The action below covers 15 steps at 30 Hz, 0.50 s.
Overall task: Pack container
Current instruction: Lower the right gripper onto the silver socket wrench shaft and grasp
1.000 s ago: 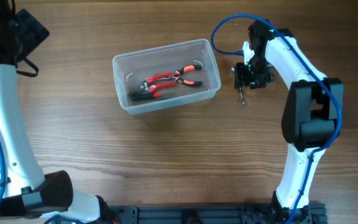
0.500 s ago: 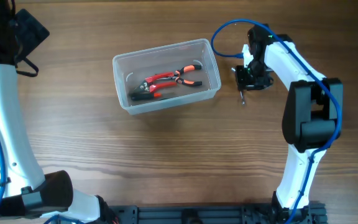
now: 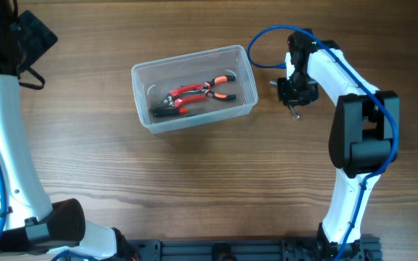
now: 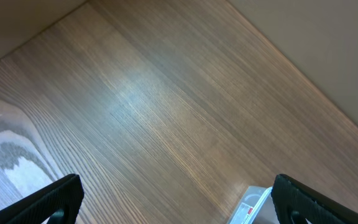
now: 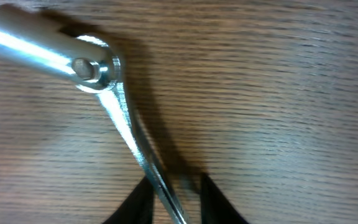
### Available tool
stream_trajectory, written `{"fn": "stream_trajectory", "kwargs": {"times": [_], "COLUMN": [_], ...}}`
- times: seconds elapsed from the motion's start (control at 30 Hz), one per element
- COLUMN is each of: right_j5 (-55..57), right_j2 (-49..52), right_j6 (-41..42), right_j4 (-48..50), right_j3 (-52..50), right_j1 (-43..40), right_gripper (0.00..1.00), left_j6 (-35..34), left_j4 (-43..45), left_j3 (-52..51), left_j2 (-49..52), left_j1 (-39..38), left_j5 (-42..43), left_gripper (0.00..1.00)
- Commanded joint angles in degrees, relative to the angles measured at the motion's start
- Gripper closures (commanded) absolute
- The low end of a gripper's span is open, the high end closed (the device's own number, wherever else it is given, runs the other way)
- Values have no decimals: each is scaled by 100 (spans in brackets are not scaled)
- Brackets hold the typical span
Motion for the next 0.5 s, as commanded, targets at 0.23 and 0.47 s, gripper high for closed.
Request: {"fn": "stream_trajectory", "kwargs": {"times": [0.23, 0.47], "right_j5": [216, 258], "right_j2": [120, 120], "right_j6": [-527, -673], "right_j4": [-138, -114], "right_j3": [-221, -225], "right_j1": [109, 308], "right_gripper": [74, 82], "left_j6": [107, 107], "left_j4": [-4, -7], "left_j3": [63, 63], "left_j2": [33, 33], "left_j1": [22, 22], "left_j5": [-46, -46], "left_gripper": [0, 0]}}
